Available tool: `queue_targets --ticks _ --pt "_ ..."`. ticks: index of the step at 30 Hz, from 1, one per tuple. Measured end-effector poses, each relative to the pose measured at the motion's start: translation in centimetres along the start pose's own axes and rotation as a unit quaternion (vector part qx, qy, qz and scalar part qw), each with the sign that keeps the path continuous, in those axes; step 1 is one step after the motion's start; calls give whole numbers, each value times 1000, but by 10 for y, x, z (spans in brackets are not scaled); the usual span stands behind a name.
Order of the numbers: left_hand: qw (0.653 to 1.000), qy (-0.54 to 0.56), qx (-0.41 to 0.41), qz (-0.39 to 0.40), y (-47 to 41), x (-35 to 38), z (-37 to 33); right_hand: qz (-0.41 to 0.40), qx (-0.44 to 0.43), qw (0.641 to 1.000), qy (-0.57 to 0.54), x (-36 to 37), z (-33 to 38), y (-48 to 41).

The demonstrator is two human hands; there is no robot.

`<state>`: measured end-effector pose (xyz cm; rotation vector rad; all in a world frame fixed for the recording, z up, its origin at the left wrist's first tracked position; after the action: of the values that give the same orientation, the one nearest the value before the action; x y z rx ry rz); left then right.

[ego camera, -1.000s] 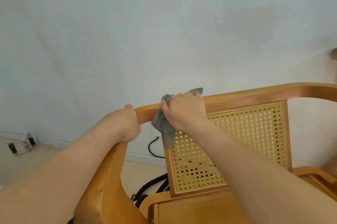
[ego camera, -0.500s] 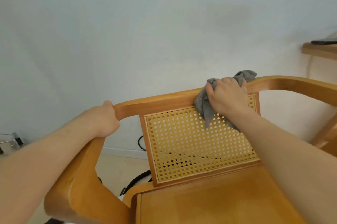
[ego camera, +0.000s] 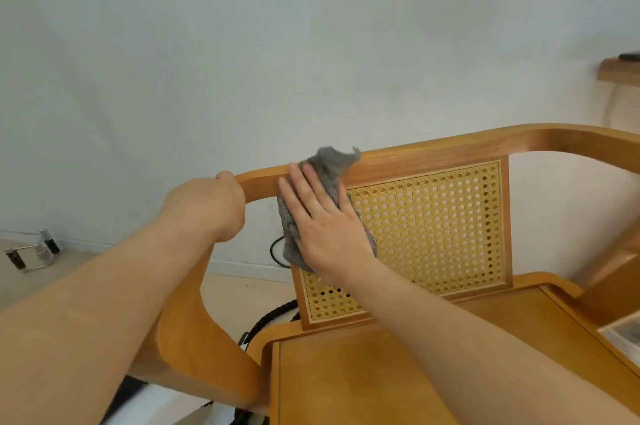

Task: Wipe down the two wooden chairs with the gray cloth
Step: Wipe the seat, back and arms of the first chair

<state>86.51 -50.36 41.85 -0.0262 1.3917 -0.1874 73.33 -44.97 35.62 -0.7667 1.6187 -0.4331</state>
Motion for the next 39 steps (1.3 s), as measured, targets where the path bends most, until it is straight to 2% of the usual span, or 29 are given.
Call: queue_targets --ticks 5,7,9,11,14,16,18,19,20,21,23,26,28,30,33,34,36,39 --pt "1000 9 2 -9 -10 3 5 44 -85 994 52 39 12 41" --pt "1000 10 4 -12 -12 2 4 44 -139 985 90 31 -4 37" --pt "1000 12 8 -15 -14 2 4 34 -138 982 121 24 -38 39" --pt "1000 11 10 -14 -15 2 6 40 -50 990 128 23 -84 53" --pt "1000 12 15 -12 -16 4 4 63 136 984 92 29 -143 90" --pt "1000 12 17 -10 -18 4 3 42 269 962 39 26 -159 101" --pt "1000 8 20 -7 -18 4 3 7 396 918 -28 21 -145 90" --pt "1000 4 23 -9 -17 4 3 -12 421 905 -61 20 -125 77" --pt "1000 3 25 -12 -16 3 2 -25 399 913 -84 21 -94 60" --pt "1000 4 25 -17 -15 1 2 -28 333 938 -88 25 -58 42" --pt "1000 5 16 -16 -13 -1 2 -22 150 987 -59 30 1 22" --pt "1000 11 5 -4 -12 -1 0 2 -49 998 37 31 -11 26" --pt "1000 9 9 -11 -12 -3 -2 7 -117 988 102 23 -50 36" --pt "1000 4 10 -13 -11 -4 -2 21 -43 990 130 19 -112 57" --pt "1000 -2 7 -9 -11 -2 0 52 198 976 79 12 -207 113" --pt "1000 2 5 -5 -10 -2 1 61 247 966 52 9 -221 126" --pt "1000 9 2 1 -8 -4 -1 60 300 952 11 7 -223 124" --pt "1000 5 1 13 0 -5 -2 63 377 918 -110 2 -195 105"
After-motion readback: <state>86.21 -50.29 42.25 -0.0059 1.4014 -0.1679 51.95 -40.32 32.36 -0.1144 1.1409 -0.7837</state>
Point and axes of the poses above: each hand's wrist, its own y-axis away from the middle knuckle, its own x-axis out of the palm, z = x × y, the point moved 9 cm from there along -y, towards the middle knuckle, and after that the axes turned 8 degrees about y, right-handed, at the moved point
